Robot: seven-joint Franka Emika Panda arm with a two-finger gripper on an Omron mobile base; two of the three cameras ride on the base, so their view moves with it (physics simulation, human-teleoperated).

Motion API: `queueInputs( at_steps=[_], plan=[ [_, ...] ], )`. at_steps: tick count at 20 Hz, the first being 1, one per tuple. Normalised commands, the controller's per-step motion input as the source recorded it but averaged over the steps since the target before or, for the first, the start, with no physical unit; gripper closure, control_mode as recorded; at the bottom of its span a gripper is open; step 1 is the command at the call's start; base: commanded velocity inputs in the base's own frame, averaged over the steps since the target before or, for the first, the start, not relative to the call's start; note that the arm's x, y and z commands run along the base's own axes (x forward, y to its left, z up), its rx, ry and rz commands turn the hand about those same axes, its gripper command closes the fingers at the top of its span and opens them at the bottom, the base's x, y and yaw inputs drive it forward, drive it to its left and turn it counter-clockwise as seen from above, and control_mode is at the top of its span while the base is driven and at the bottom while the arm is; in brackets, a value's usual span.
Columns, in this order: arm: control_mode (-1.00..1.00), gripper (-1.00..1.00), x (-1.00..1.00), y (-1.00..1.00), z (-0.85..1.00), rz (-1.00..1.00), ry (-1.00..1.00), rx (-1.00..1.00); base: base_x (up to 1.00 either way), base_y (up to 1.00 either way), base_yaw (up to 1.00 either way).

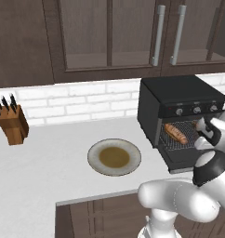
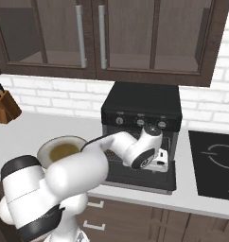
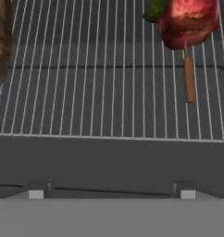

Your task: Pick up the kebab skewer and baguette bread, and place them inside the toaster oven. Close the toaster oven door and start by setting the timer.

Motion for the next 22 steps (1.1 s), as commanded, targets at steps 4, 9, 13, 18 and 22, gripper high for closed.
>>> queueInputs(
  at_steps=[4,9,13,18,22],
  plan=[
    [-1.0,-1.0,-0.01,-0.11,-0.17,-0.08,0.1,0.0,0.0,0.0,0.0],
    [-1.0,-1.0,0.04,0.0,-0.12,-0.09,0.0,-0.02,0.0,0.0,0.0],
    [-1.0,-1.0,0.29,0.0,-0.11,-0.08,0.01,0.0,0.0,0.0,0.0],
    [-1.0,-1.0,0.16,0.12,-0.22,-0.09,0.0,-0.04,0.0,0.0,0.0],
    [-1.0,-1.0,0.25,0.01,-0.32,-0.08,0.0,-0.06,0.0,0.0,0.0]
  ],
)
